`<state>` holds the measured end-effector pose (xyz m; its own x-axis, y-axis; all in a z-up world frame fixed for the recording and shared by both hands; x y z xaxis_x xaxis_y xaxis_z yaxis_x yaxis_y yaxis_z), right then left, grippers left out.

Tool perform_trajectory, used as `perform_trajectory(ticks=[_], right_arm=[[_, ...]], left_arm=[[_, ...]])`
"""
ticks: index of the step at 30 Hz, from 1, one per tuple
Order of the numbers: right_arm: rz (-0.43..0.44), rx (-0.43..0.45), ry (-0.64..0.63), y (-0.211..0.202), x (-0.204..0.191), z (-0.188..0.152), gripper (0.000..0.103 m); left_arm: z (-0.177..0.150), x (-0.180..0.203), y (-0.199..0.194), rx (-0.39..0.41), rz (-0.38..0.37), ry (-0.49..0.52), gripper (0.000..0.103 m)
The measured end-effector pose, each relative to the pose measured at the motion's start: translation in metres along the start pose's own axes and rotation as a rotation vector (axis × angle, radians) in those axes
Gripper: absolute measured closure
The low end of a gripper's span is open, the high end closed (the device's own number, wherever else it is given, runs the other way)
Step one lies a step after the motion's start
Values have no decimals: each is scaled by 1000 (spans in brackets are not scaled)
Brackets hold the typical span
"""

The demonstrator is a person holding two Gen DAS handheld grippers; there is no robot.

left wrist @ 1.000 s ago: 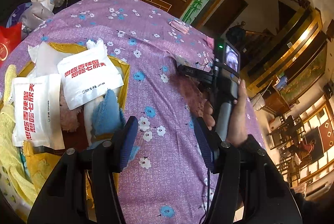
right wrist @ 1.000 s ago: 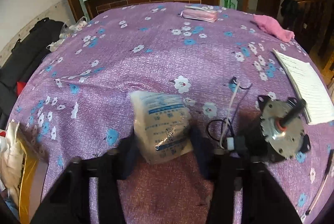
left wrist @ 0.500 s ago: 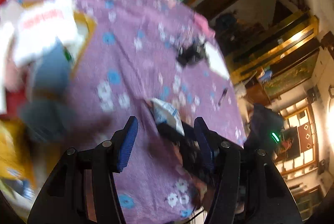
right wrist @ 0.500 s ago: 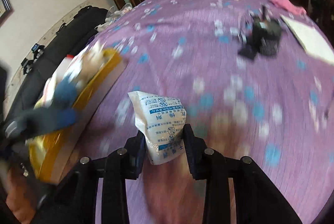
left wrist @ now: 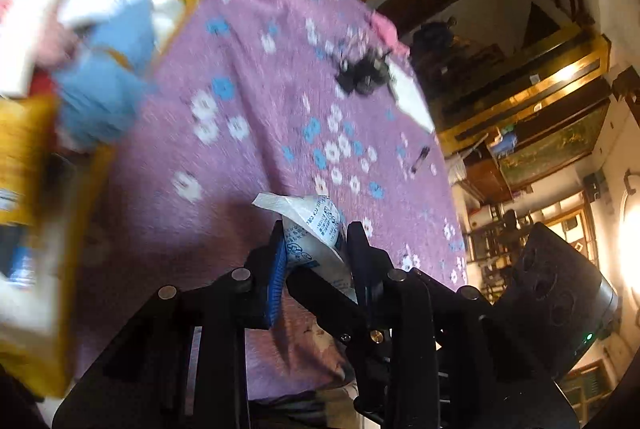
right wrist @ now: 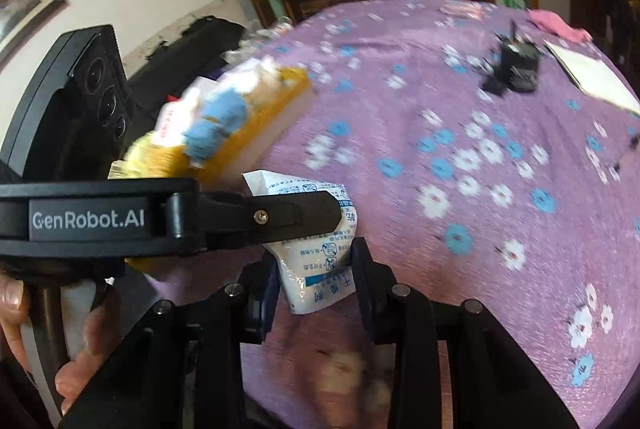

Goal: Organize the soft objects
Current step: 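Carry the wet-wipe packet into the box and open the right tool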

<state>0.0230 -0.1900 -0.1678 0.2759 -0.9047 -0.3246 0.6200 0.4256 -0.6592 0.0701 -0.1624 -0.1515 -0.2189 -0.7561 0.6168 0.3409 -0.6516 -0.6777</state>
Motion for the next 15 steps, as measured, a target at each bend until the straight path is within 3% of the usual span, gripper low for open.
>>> perform_trajectory(ticks=[9,15], right_arm=[[94,60,-159,19,-91,66,67],[91,24,-167,64,-115,91,67]], left_arm=[[64,-41,-93,192,35,5,74],[96,-89,-99,184,3,-85,74]])
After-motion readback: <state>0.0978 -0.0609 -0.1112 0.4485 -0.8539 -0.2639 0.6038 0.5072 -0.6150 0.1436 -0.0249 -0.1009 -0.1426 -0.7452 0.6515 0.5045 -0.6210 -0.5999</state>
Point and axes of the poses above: each gripper's, at about its wrist camera, not at the fingertips, and y roughly the way its jaws point, x to its right, z to its top, the point moved 10 cm from there along y, roughly the way its jaws point
